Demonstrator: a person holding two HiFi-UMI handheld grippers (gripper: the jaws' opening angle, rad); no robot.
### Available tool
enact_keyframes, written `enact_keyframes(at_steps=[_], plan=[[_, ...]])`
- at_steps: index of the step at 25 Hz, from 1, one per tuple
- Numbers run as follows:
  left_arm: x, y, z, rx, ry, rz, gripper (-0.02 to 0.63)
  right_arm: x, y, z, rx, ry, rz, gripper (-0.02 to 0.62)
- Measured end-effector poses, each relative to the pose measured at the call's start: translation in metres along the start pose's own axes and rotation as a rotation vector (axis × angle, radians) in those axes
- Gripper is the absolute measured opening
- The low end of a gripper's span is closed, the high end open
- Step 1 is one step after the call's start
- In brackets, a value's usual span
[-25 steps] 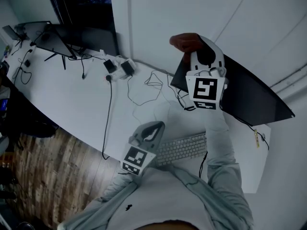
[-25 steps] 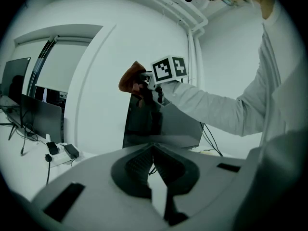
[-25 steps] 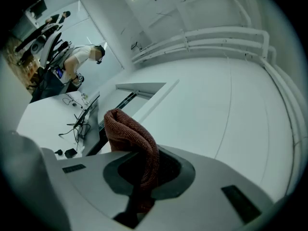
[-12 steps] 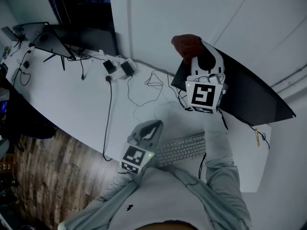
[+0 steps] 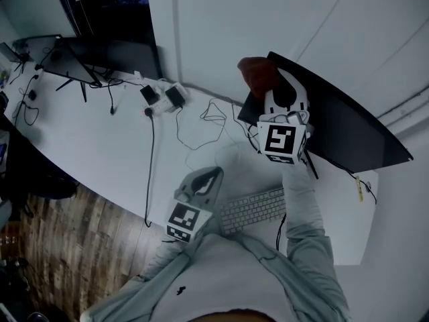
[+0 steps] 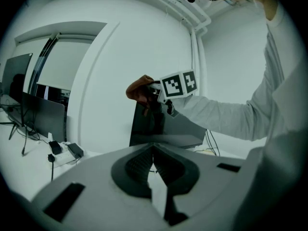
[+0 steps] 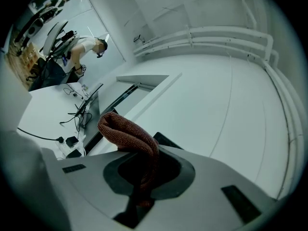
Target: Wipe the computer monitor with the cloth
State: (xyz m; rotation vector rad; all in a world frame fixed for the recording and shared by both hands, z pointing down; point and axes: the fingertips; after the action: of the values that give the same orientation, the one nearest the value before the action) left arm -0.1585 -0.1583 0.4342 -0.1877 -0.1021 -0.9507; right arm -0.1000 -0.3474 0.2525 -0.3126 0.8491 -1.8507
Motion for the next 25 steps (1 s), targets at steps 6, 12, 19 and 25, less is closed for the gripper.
enact_keyframes(at_steps=[6, 12, 19, 25], plan=[[0.0, -0.011, 0.004, 0.007, -0.015, 0.021, 0.02, -0.001, -0.018, 0.021, 0.032, -0.057, -0.005, 0.037], [-0.004, -0.021, 0.011, 0.021, -0.029, 0.043, 0.02, -0.006, -0.046, 0.053, 0.051, -0.126, -0.016, 0.037], [-0.01, -0.042, 0.022, 0.01, -0.044, 0.016, 0.021, -0.011, -0.085, 0.098, 0.082, -0.219, -0.06, 0.037], [-0.007, -0.05, 0.028, 0.005, -0.056, 0.019, 0.02, -0.014, -0.116, 0.134, 0.124, -0.288, -0.098, 0.038]])
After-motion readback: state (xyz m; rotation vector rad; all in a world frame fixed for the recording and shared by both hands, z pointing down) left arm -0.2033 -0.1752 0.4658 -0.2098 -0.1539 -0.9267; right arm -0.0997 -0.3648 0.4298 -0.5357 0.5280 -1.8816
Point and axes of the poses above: the fingertips, and each gripper's own axes: x forward along the fingers, y to its right, z out of its underside, and after that the axes turned 2 degrees about y, right-handed
